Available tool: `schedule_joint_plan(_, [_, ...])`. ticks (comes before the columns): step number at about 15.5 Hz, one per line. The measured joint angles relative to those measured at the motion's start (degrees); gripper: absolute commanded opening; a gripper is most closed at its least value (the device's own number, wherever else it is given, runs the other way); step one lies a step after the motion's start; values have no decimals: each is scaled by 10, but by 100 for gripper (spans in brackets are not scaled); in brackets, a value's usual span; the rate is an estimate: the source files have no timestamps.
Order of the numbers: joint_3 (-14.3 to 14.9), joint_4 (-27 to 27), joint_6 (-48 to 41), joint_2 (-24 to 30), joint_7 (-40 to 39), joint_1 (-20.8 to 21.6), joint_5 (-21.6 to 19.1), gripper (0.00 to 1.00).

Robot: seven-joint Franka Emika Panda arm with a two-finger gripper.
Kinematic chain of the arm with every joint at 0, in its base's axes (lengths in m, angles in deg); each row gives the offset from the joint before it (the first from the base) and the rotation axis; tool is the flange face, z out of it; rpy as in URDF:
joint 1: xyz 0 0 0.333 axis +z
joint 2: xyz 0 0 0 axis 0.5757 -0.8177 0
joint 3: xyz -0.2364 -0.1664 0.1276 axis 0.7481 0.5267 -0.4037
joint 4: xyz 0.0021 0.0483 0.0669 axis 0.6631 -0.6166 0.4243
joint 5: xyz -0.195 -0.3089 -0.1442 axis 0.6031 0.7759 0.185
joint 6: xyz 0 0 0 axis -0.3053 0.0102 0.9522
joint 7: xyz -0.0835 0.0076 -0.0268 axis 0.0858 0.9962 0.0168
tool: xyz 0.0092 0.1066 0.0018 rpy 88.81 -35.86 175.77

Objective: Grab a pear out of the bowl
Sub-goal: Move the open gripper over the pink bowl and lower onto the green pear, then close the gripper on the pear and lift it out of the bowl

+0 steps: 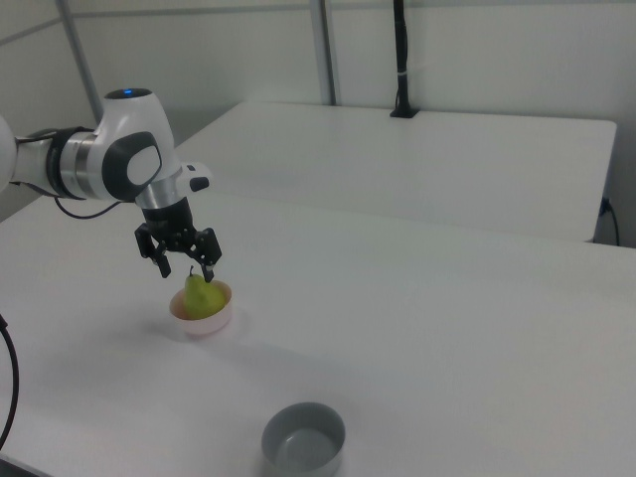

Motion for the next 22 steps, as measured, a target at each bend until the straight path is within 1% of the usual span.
schedule_joint_plan(7, [0,-1,38,-37,0,0,7,100])
schedule_joint_plan(8, [0,-1,38,-40,0,0,9,99])
schedule_joint_plan(12, [0,-1,43,-48,0,0,14,74])
schedule_joint_plan(13, [0,-1,46,-50,0,0,14,65])
schedule_joint_plan(14, [0,-1,50,-52,0,0,14,50])
schedule_joint_plan(16, [0,0,54,-54,0,0,14,27])
schedule_joint_plan(18, [-1,1,55,-54,0,0,14,6])
schedule_joint_plan(19, [-1,1,55,-54,0,1,14,0])
schedule_joint_plan(22, [-1,1,55,-54,0,1,15,0])
